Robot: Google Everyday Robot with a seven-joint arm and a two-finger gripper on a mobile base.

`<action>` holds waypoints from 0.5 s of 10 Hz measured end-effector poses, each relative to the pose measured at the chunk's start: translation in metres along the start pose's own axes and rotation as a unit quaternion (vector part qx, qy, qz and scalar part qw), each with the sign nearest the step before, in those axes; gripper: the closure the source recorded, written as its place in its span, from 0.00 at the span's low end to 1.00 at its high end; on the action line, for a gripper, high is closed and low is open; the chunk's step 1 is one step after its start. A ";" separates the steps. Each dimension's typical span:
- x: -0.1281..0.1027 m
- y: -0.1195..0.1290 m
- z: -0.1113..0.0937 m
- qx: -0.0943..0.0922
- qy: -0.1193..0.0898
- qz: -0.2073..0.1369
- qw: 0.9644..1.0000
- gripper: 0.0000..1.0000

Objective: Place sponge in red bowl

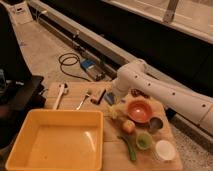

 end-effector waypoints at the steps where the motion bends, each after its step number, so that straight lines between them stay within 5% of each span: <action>1: 0.001 0.001 0.000 0.000 0.000 0.001 1.000 1.00; 5: 0.011 0.013 -0.007 0.008 0.010 0.027 1.000 1.00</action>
